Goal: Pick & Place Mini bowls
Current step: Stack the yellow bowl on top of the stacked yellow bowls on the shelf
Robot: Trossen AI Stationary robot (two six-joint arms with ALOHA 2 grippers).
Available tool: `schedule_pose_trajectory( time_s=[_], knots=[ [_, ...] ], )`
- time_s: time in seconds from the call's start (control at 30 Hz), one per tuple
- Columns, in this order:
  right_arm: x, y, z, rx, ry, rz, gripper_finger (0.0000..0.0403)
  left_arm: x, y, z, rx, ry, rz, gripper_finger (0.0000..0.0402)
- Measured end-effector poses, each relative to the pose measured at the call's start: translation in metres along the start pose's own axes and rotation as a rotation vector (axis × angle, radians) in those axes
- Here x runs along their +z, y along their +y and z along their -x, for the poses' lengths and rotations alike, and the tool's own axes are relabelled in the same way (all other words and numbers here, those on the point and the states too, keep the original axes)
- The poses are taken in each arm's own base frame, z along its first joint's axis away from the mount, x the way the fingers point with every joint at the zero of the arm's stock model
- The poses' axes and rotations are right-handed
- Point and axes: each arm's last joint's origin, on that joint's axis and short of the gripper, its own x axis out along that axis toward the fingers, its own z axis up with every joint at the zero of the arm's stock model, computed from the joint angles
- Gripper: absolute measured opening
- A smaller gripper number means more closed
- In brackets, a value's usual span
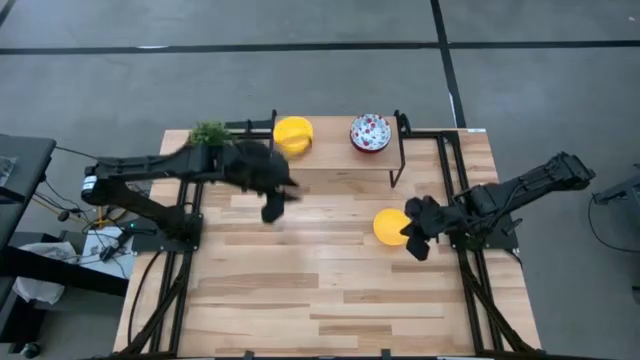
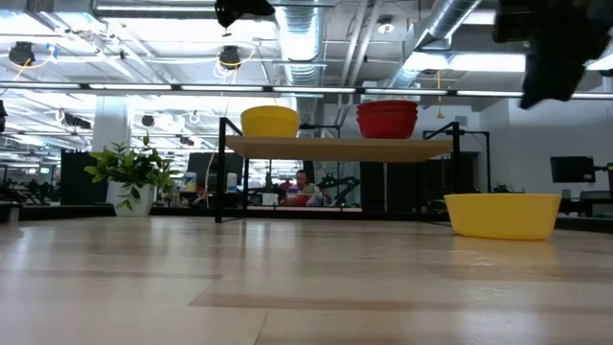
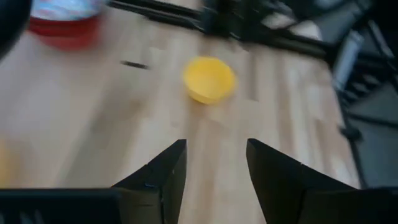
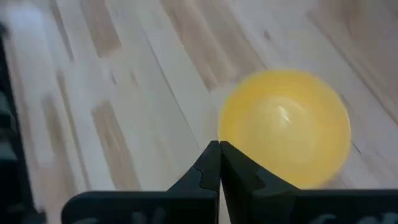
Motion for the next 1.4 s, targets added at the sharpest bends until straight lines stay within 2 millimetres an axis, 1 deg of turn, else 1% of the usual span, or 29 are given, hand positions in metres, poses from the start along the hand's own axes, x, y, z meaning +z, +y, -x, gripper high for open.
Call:
schedule_pose_trajectory(
  time_s=[0.1,0.2,0.33,0.4,0.47,0.63,0.73,0.9,1.13,1.4],
  knots=[
    [-0.008,0.002,-0.001,-0.012,0.047,0.067,0.0,-0.017,-0.024,-0.014,-0.066,0.04,-0.059,0.0159],
    [-0.02,0.004,-0.008,0.004,0.067,0.137,0.0,-0.037,-0.041,-0.024,-0.097,0.082,-0.089,0.0154],
    [-0.033,0.004,-0.019,0.02,0.081,0.156,0.0,-0.059,-0.055,-0.036,-0.1,0.116,-0.028,0.0147],
    [-0.037,0.003,-0.024,0.021,0.07,0.132,0.0,-0.067,-0.06,-0.04,-0.104,0.119,0.017,0.0144],
    [-0.038,0.003,-0.027,0.012,0.04,0.111,0.0,-0.072,-0.064,-0.045,-0.107,0.085,0.05,0.014],
    [-0.037,0.002,-0.031,-0.04,-0.088,0.101,0.0,-0.079,-0.072,-0.056,-0.101,-0.092,0.077,0.0131],
    [-0.037,0.0,-0.034,-0.056,-0.1,0.124,0.0,-0.081,-0.072,-0.061,-0.114,-0.16,0.092,0.0127],
    [-0.038,-0.003,-0.036,-0.067,-0.092,0.121,0.0,-0.087,-0.071,-0.064,-0.115,-0.161,0.092,0.0122],
    [-0.038,-0.002,-0.036,-0.059,-0.095,0.08,0.0,-0.087,-0.071,-0.064,-0.117,-0.166,0.112,0.0121],
    [-0.038,-0.002,-0.036,-0.058,-0.091,0.104,0.0,-0.086,-0.071,-0.064,-0.119,-0.171,0.114,0.012]
  ],
)
